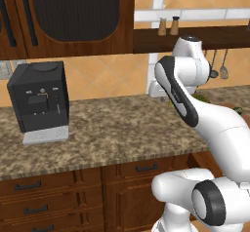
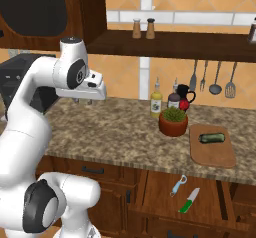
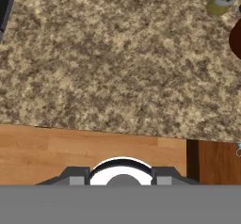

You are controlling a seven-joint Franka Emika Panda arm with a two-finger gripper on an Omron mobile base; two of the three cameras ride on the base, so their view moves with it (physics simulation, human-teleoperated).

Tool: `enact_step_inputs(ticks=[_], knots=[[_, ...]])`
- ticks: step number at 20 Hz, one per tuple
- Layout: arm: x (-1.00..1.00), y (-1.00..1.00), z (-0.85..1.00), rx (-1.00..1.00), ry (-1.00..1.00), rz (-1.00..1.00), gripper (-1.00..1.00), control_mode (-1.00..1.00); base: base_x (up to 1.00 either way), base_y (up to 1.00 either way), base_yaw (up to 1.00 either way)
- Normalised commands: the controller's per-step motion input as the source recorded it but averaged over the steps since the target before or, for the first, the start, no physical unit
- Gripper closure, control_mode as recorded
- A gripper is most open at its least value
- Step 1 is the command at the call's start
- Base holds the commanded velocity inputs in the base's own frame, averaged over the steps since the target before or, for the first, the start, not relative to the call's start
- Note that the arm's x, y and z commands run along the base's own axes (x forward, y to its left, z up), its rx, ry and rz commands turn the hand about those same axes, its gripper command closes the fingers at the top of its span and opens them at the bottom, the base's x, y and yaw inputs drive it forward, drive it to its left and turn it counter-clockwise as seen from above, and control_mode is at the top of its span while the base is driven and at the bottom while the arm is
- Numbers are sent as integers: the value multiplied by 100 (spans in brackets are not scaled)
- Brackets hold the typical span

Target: Place the appropriate cutting tool for cutting the cucumber skin on the cutting board.

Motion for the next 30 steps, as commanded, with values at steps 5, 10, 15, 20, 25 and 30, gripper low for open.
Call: enact_step_inputs(ticks=[5, 10, 15, 20, 25, 30], knots=[[-15, -13, -19, -2, 1, 0, -100, -100, 0, 0, 0], [-81, -83, -51, 0, -3, -2, -100, -100, 0, 0, 0], [-41, -100, -44, 0, 3, -16, -100, -100, 0, 0, 0], [-4, -100, -41, 1, 9, -11, -100, -100, 0, 0, 0], [-7, -100, -47, 3, 9, -14, -100, -100, 0, 0, 0], [-29, -91, -59, 6, 4, -11, -100, -100, 0, 0, 0]])
